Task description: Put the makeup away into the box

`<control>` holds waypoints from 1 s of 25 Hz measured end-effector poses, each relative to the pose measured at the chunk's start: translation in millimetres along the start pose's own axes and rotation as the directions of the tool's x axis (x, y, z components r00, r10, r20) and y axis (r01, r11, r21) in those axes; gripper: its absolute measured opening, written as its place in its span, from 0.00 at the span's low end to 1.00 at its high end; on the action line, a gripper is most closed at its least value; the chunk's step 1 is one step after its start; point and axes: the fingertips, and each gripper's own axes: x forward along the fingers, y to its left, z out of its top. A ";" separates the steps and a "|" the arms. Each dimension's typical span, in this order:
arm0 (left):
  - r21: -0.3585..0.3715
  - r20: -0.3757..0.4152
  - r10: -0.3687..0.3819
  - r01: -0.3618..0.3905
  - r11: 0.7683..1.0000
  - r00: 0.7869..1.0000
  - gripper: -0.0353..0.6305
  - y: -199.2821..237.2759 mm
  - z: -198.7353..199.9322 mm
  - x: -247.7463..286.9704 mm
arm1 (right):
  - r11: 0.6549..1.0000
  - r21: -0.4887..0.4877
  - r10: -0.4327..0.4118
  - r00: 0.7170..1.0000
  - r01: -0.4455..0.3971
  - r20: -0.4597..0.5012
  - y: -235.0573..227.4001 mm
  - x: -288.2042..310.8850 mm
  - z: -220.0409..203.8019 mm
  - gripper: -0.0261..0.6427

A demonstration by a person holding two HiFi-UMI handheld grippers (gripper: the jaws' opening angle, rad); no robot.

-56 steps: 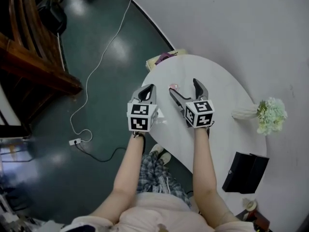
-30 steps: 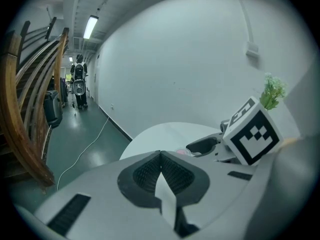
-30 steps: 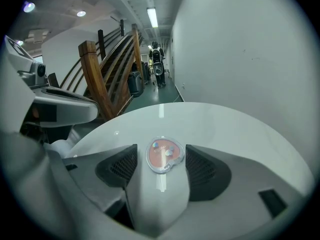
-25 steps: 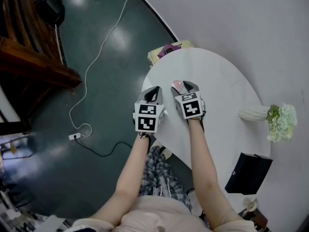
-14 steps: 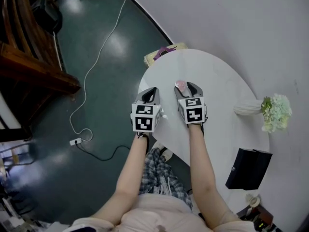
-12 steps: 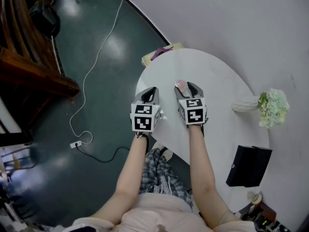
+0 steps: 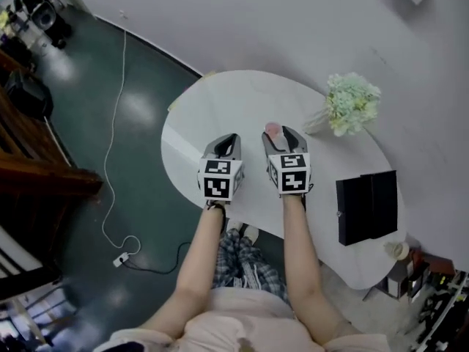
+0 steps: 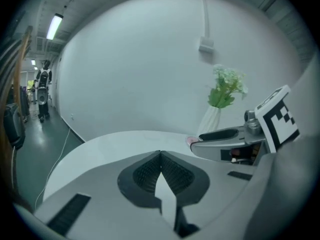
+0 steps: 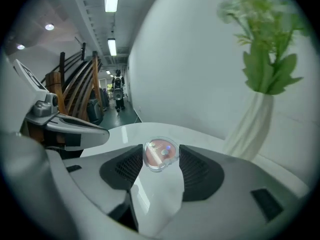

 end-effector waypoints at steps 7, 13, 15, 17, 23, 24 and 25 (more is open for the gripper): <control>0.117 -0.050 -0.216 0.220 0.968 0.975 0.09 -125.2 -0.5 38.3 | 0.973 0.120 -0.197 0.980 0.196 -0.003 -94.2 -80.3 -41.6 0.40; 0.203 -0.121 -0.383 0.401 0.893 0.916 0.09 -235.0 -12.8 55.8 | 0.901 0.225 -0.376 0.926 0.371 -0.020 -167.4 -158.5 -81.8 0.40; 0.220 -0.148 -0.434 0.457 0.862 0.889 0.09 -268.3 -20.5 58.1 | 0.868 0.259 -0.427 0.903 0.423 -0.041 -185.5 -184.4 -99.9 0.40; 0.237 -0.181 -0.479 0.511 0.827 0.859 0.09 -298.6 -31.7 58.7 | 0.831 0.295 -0.471 0.879 0.471 -0.074 -198.9 -209.2 -122.4 0.40; 0.263 -0.258 -0.526 0.582 0.769 0.811 0.09 -350.5 -66.1 62.7 | 0.772 0.364 -0.495 0.853 0.520 -0.168 -216.5 -246.1 -181.5 0.40; 0.266 -0.267 -0.526 0.587 0.765 0.807 0.09 -354.2 -71.0 64.4 | 0.769 0.371 -0.490 0.853 0.520 -0.180 -217.2 -247.5 -188.1 0.40; 0.269 -0.275 -0.525 0.589 0.762 0.805 0.09 -356.8 -75.4 66.3 | 0.768 0.375 -0.483 0.854 0.519 -0.191 -217.7 -247.9 -194.0 0.40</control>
